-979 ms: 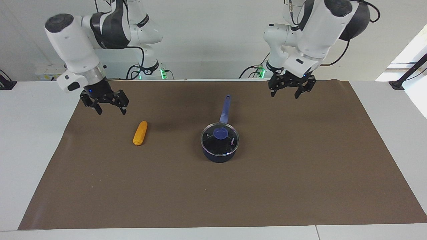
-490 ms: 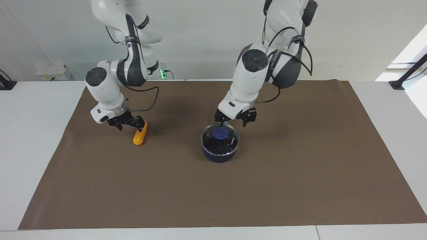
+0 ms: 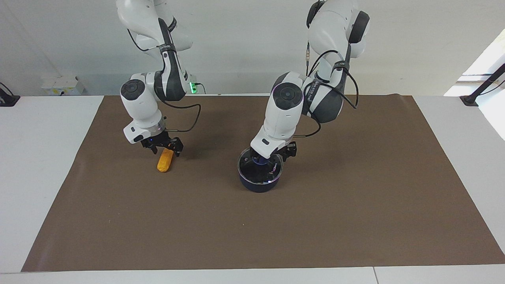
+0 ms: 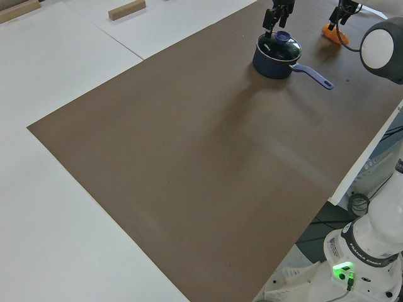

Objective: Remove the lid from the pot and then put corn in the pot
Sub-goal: 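Reach the left gripper to the lid knob while the right gripper reaches the corn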

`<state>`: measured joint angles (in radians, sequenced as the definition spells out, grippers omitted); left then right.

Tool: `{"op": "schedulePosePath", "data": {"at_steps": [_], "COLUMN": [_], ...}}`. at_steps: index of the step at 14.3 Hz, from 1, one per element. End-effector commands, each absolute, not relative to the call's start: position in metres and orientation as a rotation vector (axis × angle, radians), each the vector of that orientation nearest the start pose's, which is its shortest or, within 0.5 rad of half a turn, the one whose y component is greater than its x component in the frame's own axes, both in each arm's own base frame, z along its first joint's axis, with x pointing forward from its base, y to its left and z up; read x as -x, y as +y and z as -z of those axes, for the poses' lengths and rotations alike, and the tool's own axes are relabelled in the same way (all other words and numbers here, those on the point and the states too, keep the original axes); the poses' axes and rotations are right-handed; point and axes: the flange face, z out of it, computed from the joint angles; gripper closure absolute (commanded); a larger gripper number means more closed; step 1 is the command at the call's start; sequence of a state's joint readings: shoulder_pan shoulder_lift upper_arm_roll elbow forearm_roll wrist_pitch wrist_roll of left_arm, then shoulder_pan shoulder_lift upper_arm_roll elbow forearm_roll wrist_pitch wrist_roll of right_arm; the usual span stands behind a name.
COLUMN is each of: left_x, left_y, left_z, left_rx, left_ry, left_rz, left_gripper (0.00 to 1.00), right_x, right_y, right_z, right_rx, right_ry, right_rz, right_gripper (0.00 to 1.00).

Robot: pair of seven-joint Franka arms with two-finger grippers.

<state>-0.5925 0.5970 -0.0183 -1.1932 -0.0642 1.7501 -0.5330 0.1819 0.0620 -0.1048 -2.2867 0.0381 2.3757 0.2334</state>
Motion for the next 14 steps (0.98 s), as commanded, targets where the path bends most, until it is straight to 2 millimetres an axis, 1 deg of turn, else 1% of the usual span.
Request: {"op": "schedulePosePath", "data": {"at_steps": [1, 2, 4, 6, 8, 9, 10, 13, 14], "left_x": [-0.591, -0.59, -0.587, -0.587, -0.586, -0.584, -0.581, -0.58, -0.581], "left_y": [-0.428, -0.429, -0.433, -0.434, -0.435, -0.439, -0.442, -0.443, -0.441], "left_z": [-0.44, -0.44, -0.441, -0.437, -0.433, -0.431, -0.428, -0.423, -0.421], "left_rx": [3.175, 3.177, 3.175, 3.165, 3.153, 3.154, 3.151, 3.147, 3.147], "left_ry": [0.126, 0.13, 0.142, 0.149, 0.163, 0.173, 0.182, 0.188, 0.184], "left_rz": [-0.067, -0.067, -0.069, -0.058, -0.036, -0.032, -0.036, -0.032, -0.032], "left_gripper": [0.0, 0.0, 0.0, 0.0, 0.0, 0.0, 0.0, 0.0, 0.0], "right_x": [-0.524, -0.525, -0.524, -0.524, -0.522, -0.522, -0.521, -0.514, -0.512], "right_y": [0.036, 0.032, 0.032, 0.036, 0.038, 0.037, 0.037, 0.037, 0.037], "right_z": [-0.317, -0.313, -0.306, -0.305, -0.305, -0.305, -0.304, -0.299, -0.297], "right_rx": [3.092, 3.091, 3.095, 3.096, 3.098, 3.099, 3.1, 3.102, 3.104], "right_ry": [0.323, 0.326, 0.327, 0.322, 0.313, 0.308, 0.301, 0.295, 0.281], "right_rz": [0.056, 0.071, 0.048, 0.047, 0.033, 0.031, 0.026, 0.01, 0.0], "right_gripper": [0.03, 0.03, 0.05, 0.18, 0.21, 0.27, 0.27, 0.28, 0.43]}}
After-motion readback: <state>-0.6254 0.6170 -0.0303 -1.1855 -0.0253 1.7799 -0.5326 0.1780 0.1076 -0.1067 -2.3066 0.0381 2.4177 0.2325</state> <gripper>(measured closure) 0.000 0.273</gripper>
